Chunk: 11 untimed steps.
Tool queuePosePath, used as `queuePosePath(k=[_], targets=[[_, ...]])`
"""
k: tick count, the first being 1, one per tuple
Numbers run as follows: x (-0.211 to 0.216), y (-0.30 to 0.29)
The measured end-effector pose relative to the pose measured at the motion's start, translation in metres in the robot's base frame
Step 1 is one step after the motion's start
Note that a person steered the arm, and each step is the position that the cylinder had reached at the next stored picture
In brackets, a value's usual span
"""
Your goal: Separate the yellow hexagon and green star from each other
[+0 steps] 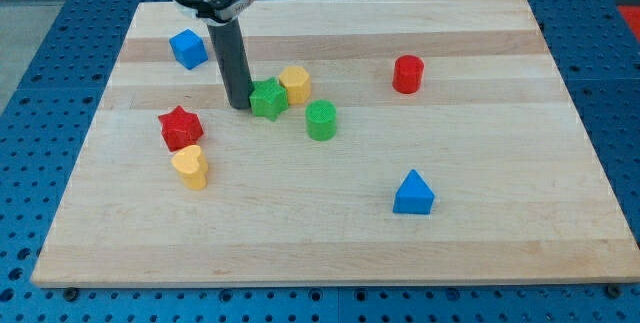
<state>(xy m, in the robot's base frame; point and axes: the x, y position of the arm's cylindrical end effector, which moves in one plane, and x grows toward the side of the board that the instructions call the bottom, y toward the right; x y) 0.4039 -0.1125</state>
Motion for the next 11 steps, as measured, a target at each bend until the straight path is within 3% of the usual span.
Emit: queuePosePath(k=[3, 4, 5, 8, 11], targets=[[0.031, 0.070], [0.031, 0.056], [0.028, 0.033], [-0.012, 0.050], [-0.023, 0.112]])
